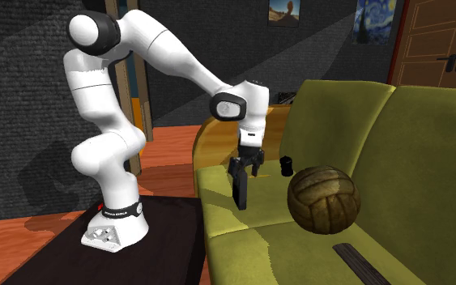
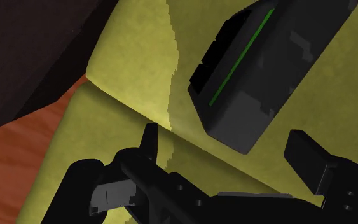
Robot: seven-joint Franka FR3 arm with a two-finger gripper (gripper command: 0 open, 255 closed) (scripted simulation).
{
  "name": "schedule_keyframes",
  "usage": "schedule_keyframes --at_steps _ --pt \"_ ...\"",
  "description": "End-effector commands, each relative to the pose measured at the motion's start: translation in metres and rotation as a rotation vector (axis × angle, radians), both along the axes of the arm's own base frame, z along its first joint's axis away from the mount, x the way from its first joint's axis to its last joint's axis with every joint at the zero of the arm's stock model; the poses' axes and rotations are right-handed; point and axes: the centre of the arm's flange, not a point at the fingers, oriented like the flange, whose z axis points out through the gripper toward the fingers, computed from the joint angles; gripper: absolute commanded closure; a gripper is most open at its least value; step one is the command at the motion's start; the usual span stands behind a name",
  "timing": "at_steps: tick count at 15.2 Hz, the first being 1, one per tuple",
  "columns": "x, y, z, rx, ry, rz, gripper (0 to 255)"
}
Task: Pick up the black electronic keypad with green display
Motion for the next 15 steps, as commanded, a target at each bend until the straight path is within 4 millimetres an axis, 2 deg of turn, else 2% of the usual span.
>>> schedule_keyframes --at_steps 1,3,4,13,15 --pt "0.001 0.000 -0.010 0.000 0.000 -0.001 0" --pt "0.001 0.000 -0.013 0.000 0.000 -0.001 0" --pt "0.000 0.000 -0.013 0.000 0.000 -0.001 255" --pt "0.001 0.000 -0.013 0.000 0.000 -0.001 255" --pt "0.001 0.000 -0.003 0.000 0.000 -0.001 255"
